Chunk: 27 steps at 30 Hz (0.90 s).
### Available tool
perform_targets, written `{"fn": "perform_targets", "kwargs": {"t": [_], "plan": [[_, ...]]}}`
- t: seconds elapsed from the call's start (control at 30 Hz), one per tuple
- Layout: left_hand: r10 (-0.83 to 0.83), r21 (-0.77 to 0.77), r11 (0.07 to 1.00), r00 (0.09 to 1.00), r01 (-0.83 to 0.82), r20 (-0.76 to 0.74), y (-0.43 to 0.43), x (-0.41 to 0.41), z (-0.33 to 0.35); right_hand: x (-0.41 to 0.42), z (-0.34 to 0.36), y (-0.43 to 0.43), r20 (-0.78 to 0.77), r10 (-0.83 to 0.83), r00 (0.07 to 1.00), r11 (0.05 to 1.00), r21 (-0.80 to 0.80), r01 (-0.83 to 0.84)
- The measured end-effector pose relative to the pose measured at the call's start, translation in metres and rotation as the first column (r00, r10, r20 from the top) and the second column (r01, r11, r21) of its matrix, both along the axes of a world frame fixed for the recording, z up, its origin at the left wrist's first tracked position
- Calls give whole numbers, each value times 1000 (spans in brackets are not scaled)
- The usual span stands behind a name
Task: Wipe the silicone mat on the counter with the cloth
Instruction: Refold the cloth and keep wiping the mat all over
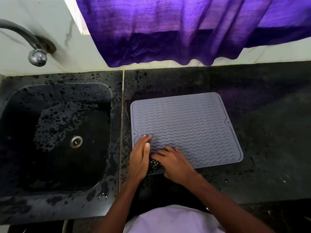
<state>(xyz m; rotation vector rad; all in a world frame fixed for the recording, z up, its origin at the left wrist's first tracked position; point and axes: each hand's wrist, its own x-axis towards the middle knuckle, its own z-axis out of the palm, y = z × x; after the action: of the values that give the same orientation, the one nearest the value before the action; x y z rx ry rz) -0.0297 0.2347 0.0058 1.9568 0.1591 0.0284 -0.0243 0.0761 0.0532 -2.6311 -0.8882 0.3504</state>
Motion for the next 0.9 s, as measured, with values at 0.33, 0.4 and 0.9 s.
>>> {"fn": "perform_targets", "kwargs": {"t": [0.33, 0.4, 0.9], "plan": [[-49, 82, 996, 996, 43, 74, 2, -1, -9, 18, 1, -107, -53, -137, 989, 983, -129, 129], [-41, 79, 996, 996, 35, 84, 3, -1, -10, 20, -1, -124, -62, -186, 981, 974, -141, 176], [-142, 560, 827, 983, 53, 116, -12, -5, -14, -4, -7, -54, 85, -37, 996, 998, 46, 34]]}}
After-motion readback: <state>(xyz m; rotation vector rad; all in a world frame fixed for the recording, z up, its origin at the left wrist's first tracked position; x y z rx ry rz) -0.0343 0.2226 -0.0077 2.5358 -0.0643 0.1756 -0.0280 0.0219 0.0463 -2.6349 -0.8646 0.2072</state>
